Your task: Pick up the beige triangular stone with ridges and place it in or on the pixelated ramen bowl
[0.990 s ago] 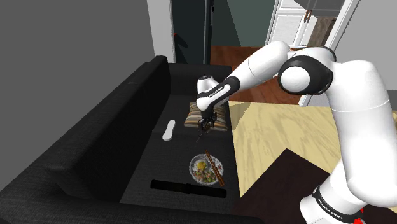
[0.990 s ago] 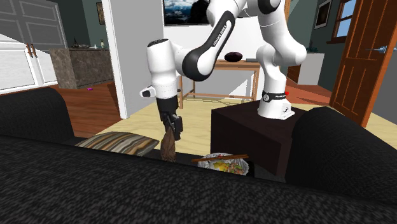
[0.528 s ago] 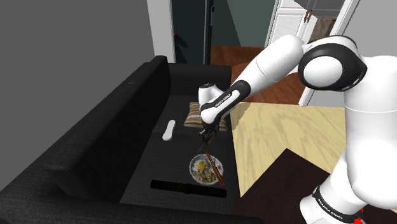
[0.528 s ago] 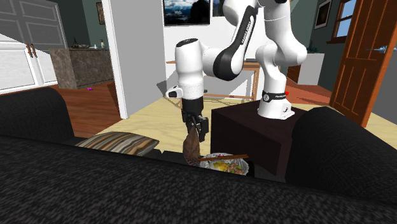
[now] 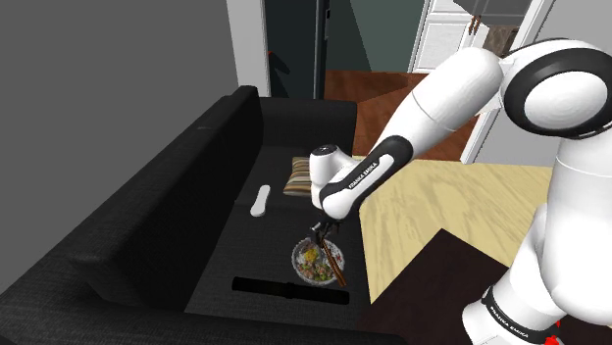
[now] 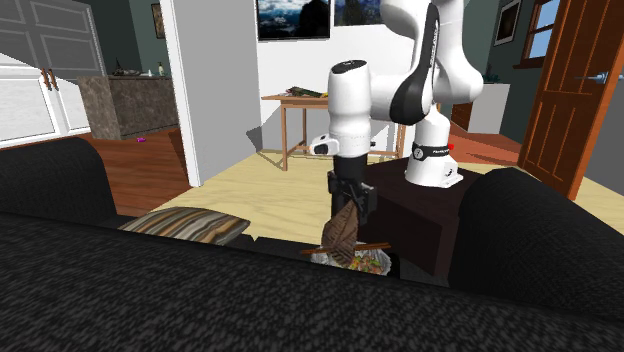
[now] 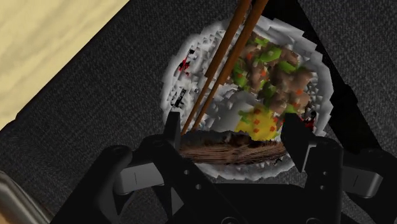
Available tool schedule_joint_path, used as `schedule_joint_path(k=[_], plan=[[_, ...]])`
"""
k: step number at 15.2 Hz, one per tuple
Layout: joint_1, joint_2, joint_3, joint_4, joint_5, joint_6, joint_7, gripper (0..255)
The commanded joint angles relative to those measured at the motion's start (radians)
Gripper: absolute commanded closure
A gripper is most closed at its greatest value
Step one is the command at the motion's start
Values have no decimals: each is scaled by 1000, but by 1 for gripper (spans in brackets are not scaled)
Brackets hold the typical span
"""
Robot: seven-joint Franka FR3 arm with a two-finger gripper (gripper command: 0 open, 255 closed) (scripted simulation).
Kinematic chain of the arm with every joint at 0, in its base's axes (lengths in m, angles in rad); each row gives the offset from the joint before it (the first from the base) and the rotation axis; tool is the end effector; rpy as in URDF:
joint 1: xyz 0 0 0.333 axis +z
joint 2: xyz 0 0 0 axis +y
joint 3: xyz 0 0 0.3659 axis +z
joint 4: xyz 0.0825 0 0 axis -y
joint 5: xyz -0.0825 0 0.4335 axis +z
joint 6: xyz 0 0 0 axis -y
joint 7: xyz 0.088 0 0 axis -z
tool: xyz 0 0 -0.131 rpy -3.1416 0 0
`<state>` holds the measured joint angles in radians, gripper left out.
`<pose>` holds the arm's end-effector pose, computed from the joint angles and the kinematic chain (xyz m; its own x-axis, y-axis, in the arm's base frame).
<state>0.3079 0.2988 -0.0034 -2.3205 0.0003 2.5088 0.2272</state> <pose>0.5222 0.1640 0.1839 0.9914 0.0752 -0.1072 0.0784 -0.9966 0.0257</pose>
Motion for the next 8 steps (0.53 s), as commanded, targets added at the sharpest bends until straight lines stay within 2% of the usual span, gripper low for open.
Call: schedule_joint_path(k=[1, 8], plan=[[24, -36, 12, -43, 1, 7, 36, 255], [25, 57, 12, -35, 0, 91, 37, 255]])
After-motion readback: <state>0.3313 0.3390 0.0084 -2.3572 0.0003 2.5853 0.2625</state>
